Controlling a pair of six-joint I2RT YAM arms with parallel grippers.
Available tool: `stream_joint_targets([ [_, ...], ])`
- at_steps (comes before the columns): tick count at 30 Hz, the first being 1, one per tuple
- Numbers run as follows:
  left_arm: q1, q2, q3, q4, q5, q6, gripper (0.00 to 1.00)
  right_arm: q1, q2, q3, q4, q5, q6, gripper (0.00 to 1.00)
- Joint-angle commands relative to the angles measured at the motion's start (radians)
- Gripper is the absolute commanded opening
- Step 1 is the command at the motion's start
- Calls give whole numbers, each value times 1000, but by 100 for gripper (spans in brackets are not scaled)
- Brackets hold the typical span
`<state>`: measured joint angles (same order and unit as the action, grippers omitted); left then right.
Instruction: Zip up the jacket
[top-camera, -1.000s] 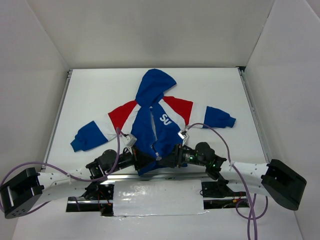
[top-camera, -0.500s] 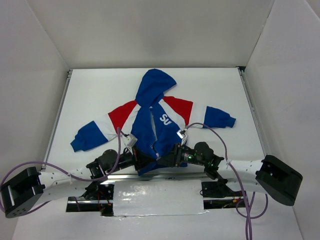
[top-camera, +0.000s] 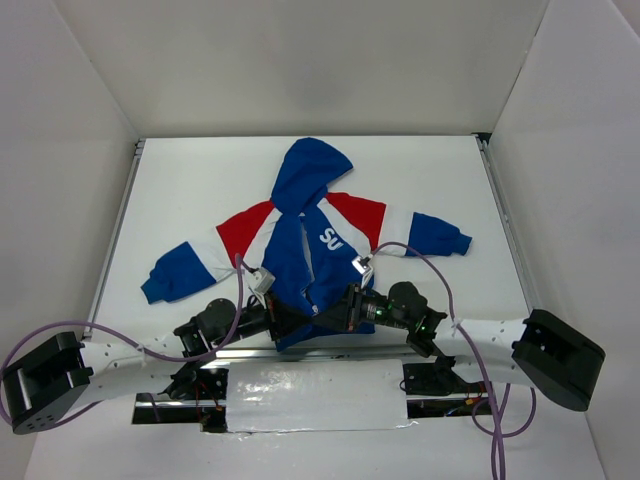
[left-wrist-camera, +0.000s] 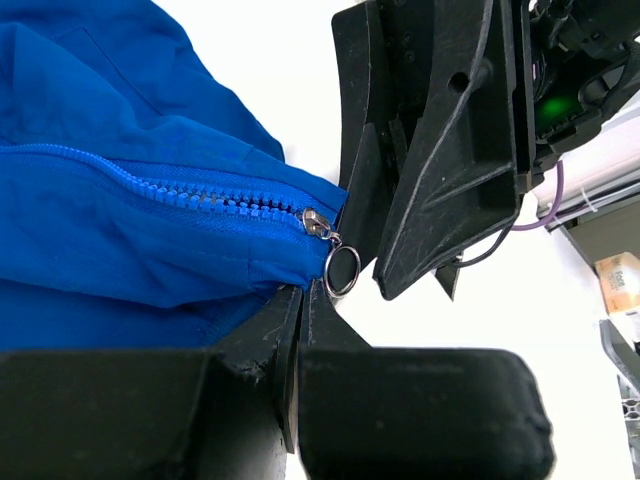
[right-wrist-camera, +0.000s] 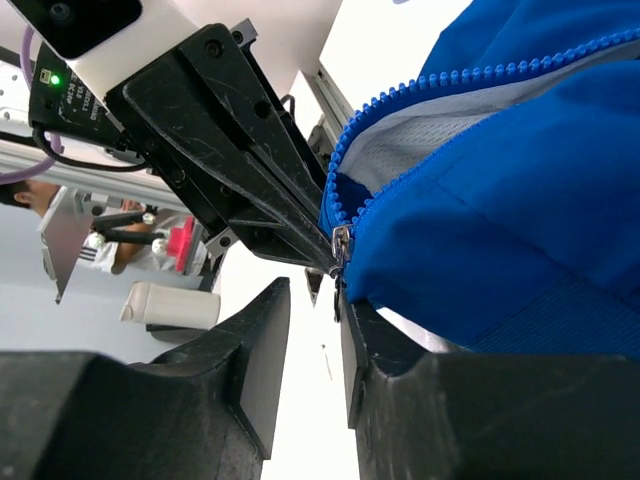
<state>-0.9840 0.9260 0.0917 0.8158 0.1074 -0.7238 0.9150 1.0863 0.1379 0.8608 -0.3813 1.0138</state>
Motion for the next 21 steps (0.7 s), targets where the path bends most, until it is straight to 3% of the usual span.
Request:
stream_joint_targets([
  [1,2,-6,-1,74,6,-11,0,15,9,28,56,-2,-6,33],
  [12,2,-26,0,51,-6,-8,0,16,26,29,58,-2,3,19],
  [18,4,-30,0,45,-11,-5,0,18,15,25,55,-4,22,0],
  [21,4,-27,-1,48,-8,3,0,21,-8,34,26,-5,57,0],
])
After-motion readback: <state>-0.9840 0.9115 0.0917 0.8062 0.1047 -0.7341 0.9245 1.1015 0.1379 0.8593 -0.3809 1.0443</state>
